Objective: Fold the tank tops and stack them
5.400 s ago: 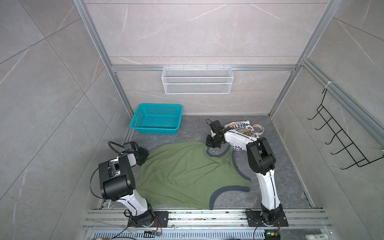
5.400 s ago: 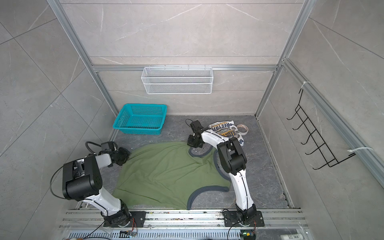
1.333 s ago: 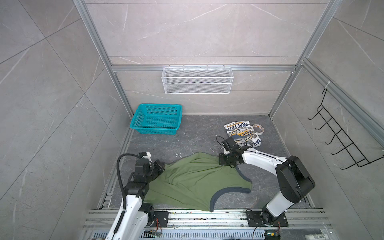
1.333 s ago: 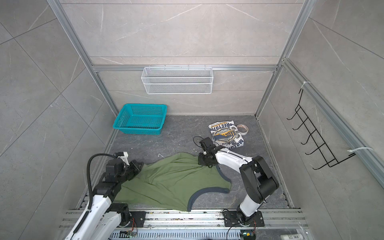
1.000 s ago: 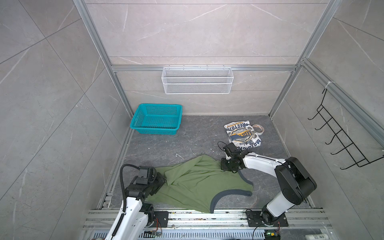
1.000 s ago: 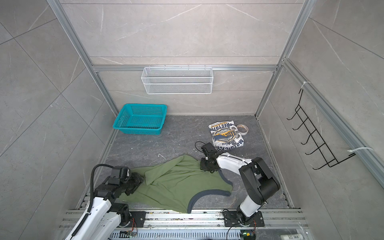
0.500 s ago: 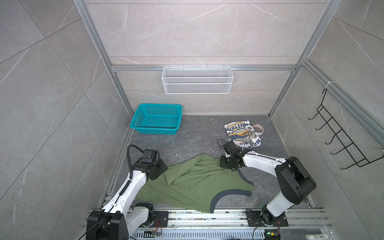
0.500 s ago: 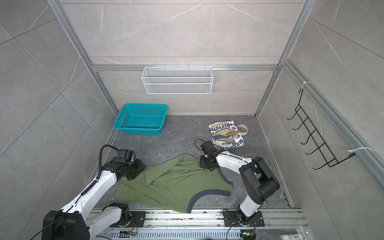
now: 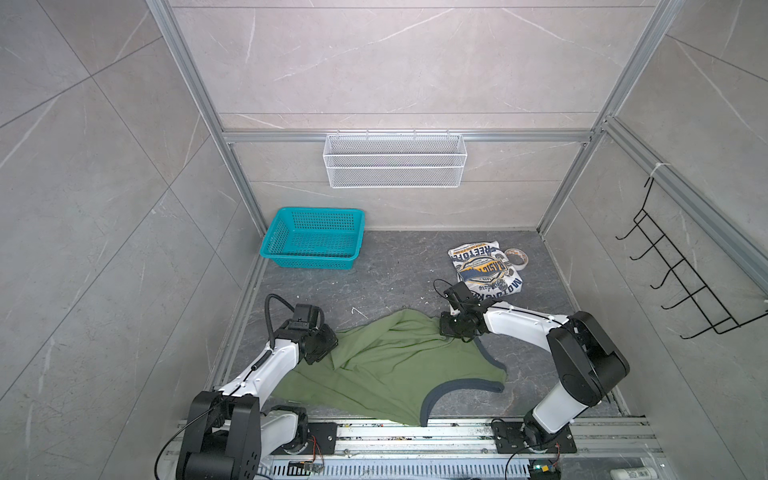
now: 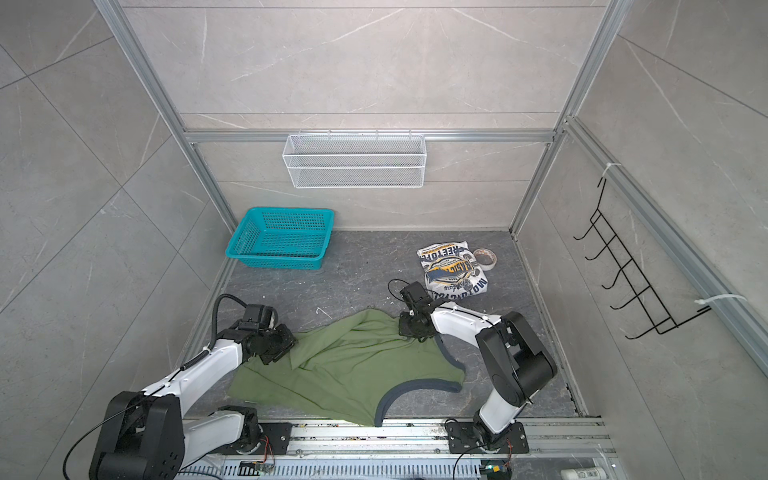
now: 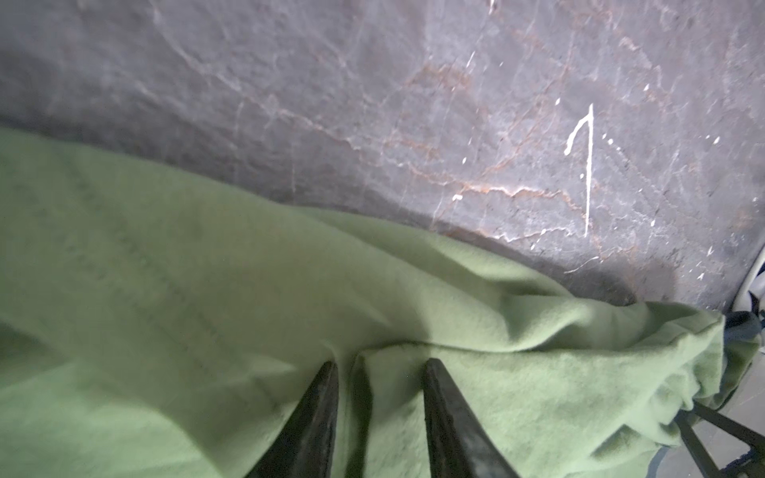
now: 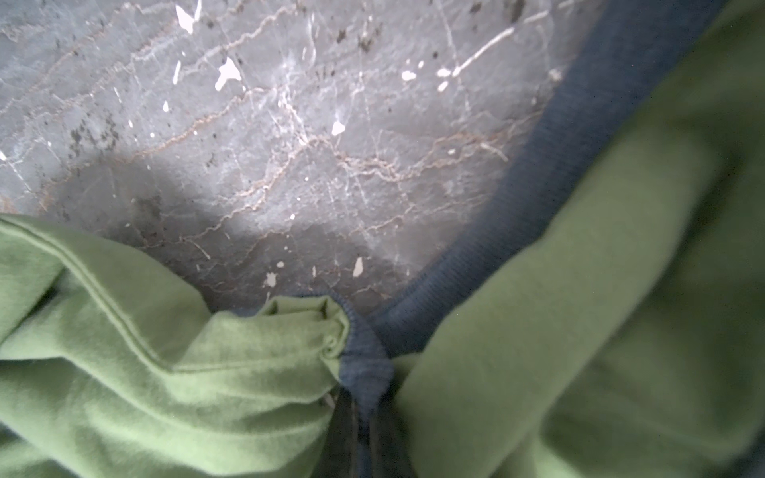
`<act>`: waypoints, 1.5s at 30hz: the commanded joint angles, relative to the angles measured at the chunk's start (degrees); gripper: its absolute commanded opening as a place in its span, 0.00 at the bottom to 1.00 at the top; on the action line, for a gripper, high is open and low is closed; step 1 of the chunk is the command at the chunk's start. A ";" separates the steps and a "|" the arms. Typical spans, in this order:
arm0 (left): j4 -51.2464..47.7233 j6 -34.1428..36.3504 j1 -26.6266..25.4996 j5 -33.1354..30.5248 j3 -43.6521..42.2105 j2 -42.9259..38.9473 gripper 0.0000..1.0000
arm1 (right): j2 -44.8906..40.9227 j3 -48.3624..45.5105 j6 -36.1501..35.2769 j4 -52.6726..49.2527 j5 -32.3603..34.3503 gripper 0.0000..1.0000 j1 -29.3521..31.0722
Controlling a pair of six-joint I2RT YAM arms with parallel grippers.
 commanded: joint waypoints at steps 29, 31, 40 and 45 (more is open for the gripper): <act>9.75 20.40 4.44 -26.38 24.56 8.33 0.00 | 13.32 29.17 -4.92 -7.02 4.66 0.00 -0.11; 13.67 22.31 6.54 -26.26 25.16 11.16 0.00 | 16.55 32.69 -5.17 -7.46 4.19 0.00 -0.33; 22.61 19.95 18.81 -14.23 28.14 22.58 0.00 | 28.87 48.21 -7.03 -10.14 2.44 0.00 -0.41; 23.96 20.61 20.21 -15.01 29.39 24.79 0.00 | 35.09 58.52 -7.73 -14.35 1.77 0.00 -0.37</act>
